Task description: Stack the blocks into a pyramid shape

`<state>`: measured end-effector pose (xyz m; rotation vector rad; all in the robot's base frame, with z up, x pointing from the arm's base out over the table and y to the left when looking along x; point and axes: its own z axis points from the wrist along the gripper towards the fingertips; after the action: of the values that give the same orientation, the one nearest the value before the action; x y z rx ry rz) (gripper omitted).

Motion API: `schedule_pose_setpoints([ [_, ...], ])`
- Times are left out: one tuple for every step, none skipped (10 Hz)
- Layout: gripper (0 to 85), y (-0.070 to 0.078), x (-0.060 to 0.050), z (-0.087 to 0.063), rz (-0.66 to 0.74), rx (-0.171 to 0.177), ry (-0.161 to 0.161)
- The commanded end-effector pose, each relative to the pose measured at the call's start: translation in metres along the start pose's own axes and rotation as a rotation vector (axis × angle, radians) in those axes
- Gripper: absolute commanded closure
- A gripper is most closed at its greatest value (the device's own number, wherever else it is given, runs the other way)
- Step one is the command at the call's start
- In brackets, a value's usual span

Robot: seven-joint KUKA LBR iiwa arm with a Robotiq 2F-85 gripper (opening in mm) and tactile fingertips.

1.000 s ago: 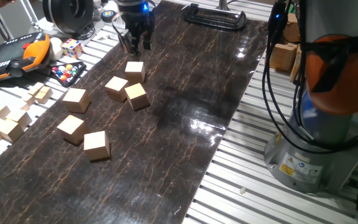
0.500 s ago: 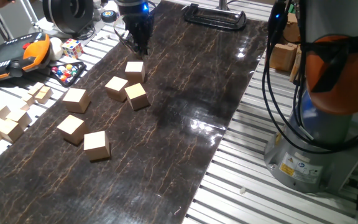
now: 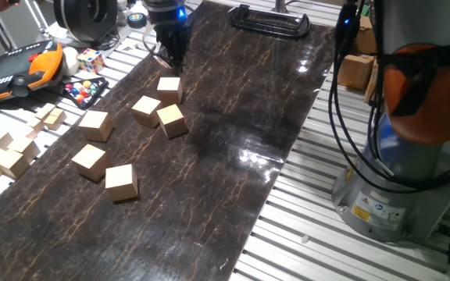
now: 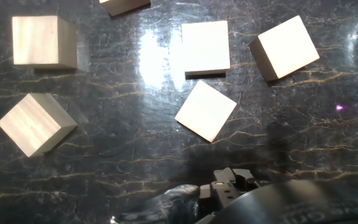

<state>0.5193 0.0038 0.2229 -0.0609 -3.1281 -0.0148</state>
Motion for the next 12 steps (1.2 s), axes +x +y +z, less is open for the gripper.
schedule_pose_setpoints([
  [84.3, -0.001, -0.002, 0.004, 0.0, -0.004, -0.002],
  [84.3, 0.0, -0.004, 0.008, 0.002, -0.006, -0.005],
  [84.3, 0.001, -0.005, 0.012, 0.006, -0.003, -0.01],
  [84.3, 0.003, -0.006, 0.015, 0.01, 0.0, -0.01],
  [84.3, 0.004, -0.006, 0.017, 0.011, 0.006, -0.01],
  [84.3, 0.005, -0.004, 0.017, 0.017, 0.003, -0.01],
  [84.3, 0.007, -0.004, 0.018, 0.022, 0.015, -0.018],
  [84.3, 0.009, -0.004, 0.018, 0.02, 0.03, -0.025],
  [84.3, 0.011, -0.004, 0.02, 0.022, 0.044, -0.029],
  [84.3, 0.012, -0.006, 0.024, 0.036, 0.048, -0.03],
  [84.3, 0.011, -0.006, 0.028, 0.051, 0.034, -0.022],
  [84.3, 0.014, -0.008, 0.03, 0.074, 0.027, -0.02],
])
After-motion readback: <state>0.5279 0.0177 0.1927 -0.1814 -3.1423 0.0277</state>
